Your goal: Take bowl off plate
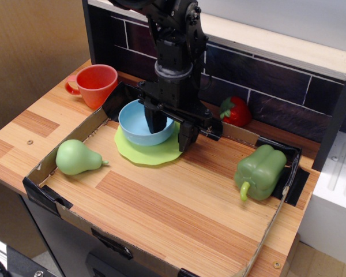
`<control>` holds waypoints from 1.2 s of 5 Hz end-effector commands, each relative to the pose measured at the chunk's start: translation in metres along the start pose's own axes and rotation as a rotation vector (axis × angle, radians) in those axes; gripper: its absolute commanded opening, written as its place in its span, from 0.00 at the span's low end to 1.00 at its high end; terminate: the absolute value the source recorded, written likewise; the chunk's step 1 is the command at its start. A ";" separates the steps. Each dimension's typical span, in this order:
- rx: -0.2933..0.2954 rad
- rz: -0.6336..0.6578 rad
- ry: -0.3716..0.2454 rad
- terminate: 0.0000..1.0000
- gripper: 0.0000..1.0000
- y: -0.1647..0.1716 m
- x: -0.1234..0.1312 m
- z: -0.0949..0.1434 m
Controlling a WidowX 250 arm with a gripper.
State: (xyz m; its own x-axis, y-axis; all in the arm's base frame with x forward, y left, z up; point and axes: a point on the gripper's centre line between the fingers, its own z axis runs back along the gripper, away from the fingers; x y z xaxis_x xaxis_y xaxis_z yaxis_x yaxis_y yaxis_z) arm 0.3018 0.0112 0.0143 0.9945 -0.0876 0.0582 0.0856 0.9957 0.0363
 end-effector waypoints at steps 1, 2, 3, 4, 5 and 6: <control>0.009 -0.003 -0.051 0.00 0.00 0.002 0.008 0.010; 0.018 -0.005 -0.064 0.00 0.00 0.004 0.008 0.015; 0.030 -0.004 -0.107 0.00 0.00 0.003 0.008 0.027; -0.002 -0.041 -0.113 0.00 0.00 -0.012 -0.007 0.042; -0.028 -0.122 -0.077 0.00 0.00 -0.037 -0.039 0.043; -0.048 -0.211 -0.039 0.00 0.00 -0.060 -0.068 0.038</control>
State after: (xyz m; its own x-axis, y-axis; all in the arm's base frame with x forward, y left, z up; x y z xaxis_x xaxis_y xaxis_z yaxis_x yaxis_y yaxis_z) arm 0.2212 -0.0486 0.0339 0.9541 -0.2955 0.0479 0.2959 0.9552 -0.0022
